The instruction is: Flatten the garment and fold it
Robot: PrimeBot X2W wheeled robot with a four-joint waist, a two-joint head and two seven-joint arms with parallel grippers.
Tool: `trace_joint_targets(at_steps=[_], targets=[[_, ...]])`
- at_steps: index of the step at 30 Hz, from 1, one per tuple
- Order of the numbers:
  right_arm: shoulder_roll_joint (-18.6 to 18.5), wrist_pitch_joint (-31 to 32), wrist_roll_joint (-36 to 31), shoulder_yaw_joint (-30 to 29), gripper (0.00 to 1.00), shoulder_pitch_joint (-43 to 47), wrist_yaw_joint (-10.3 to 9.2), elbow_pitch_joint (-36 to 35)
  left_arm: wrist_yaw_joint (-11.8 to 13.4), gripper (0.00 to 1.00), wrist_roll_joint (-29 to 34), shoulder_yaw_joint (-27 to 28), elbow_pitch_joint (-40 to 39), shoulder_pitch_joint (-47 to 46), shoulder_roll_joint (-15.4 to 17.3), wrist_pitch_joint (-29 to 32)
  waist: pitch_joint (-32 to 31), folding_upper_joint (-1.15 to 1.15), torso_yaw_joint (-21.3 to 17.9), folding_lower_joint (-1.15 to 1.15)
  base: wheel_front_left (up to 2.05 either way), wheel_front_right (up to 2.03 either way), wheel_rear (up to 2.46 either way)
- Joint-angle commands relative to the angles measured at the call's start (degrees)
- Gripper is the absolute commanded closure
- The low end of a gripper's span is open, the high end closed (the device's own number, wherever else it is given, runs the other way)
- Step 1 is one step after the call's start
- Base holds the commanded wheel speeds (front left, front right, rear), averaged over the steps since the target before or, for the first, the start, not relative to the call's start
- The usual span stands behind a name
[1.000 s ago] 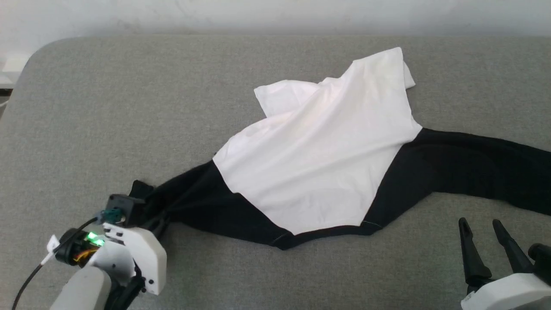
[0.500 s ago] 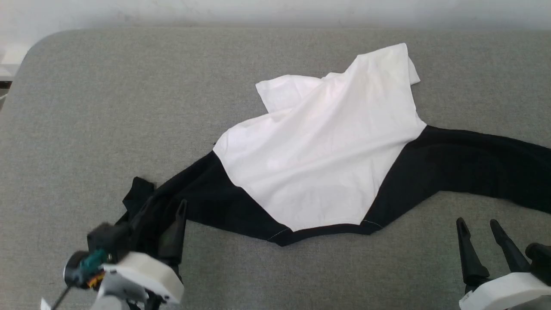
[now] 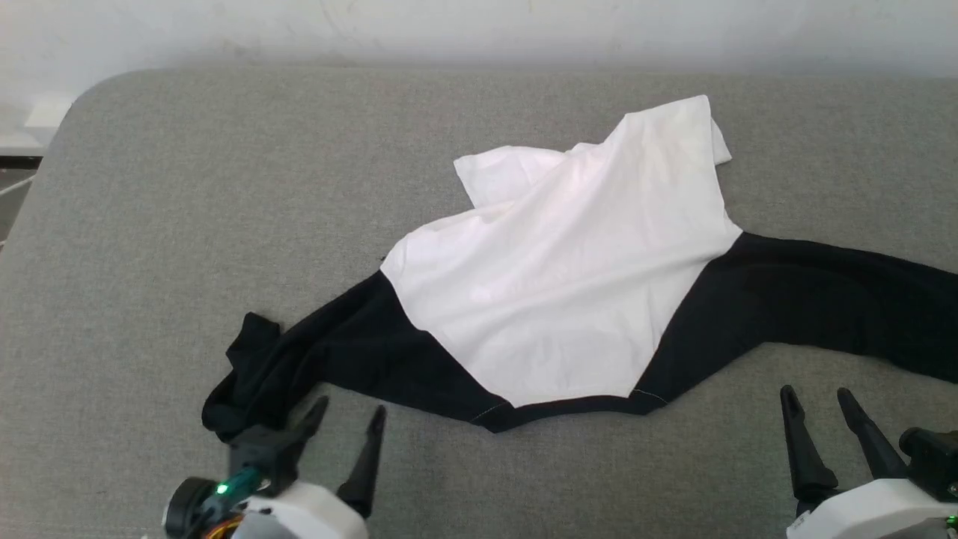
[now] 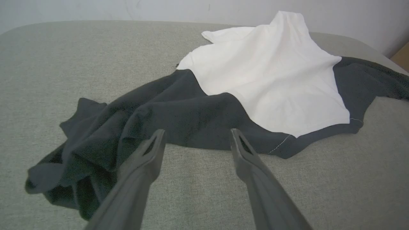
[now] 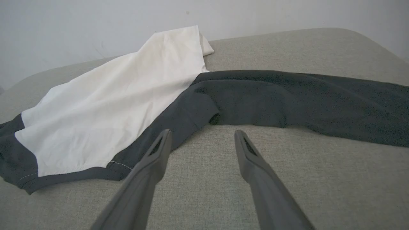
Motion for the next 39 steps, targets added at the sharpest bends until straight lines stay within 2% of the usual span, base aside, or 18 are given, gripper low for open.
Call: trace_joint_targets(at_steps=[1, 8, 12, 16, 26, 35, 39], targets=[[0.1, -0.5, 0.5, 0.0, 0.00, -0.5, -0.04, 0.3, -0.4, 0.00, 0.6, -0.7, 0.0, -1.7, 0.1, 1.0, 0.2, 0.00, -0.1, 0.01, 0.00, 0.00, 0.00], [0.1, -0.7, 0.5, 0.3, 0.00, -0.5, -0.04, 1.4, -3.4, 0.00, 3.6, -6.3, 1.8, -8.7, 0.6, 8.5, 0.4, 0.00, 0.1, 0.01, 0.00, 0.00, 0.00], [0.1, -0.7, 0.4, 0.6, 0.00, -0.7, -0.04, 1.7, -5.2, 0.00, 3.8, -10.3, 4.4, -11.7, -1.2, 14.1, 0.4, 0.00, 0.3, 0.01, 0.00, 0.00, 0.00], [0.1, -0.6, 0.3, 1.0, 0.00, -0.9, -0.04, 1.7, -5.6, 0.00, 4.3, -12.6, 7.9, -13.9, -3.3, 16.3, 0.7, 0.00, 0.1, 0.01, 0.00, 0.00, 0.00], [0.1, 0.3, -0.5, 1.3, 0.00, -0.5, -0.04, 1.1, -3.8, 0.00, 5.7, -13.0, 17.3, -17.2, -4.8, 15.2, 1.1, 0.00, -1.0, 0.01, 0.00, 0.00, 0.00], [0.1, 1.3, -0.8, 1.2, 0.00, 0.2, -0.04, -0.2, -3.3, 0.00, 5.7, -12.7, 19.7, -19.3, -4.8, 13.5, 1.7, 0.00, -0.9, 0.01, 0.00, 0.00, 0.00], [0.1, 1.6, -0.8, 1.4, 0.00, 0.1, -0.04, -0.4, -3.9, 0.00, 5.8, -13.4, 20.8, -20.2, -4.9, 13.9, 2.1, 0.00, -0.8, 0.01, 0.00, 0.00, 0.00]])
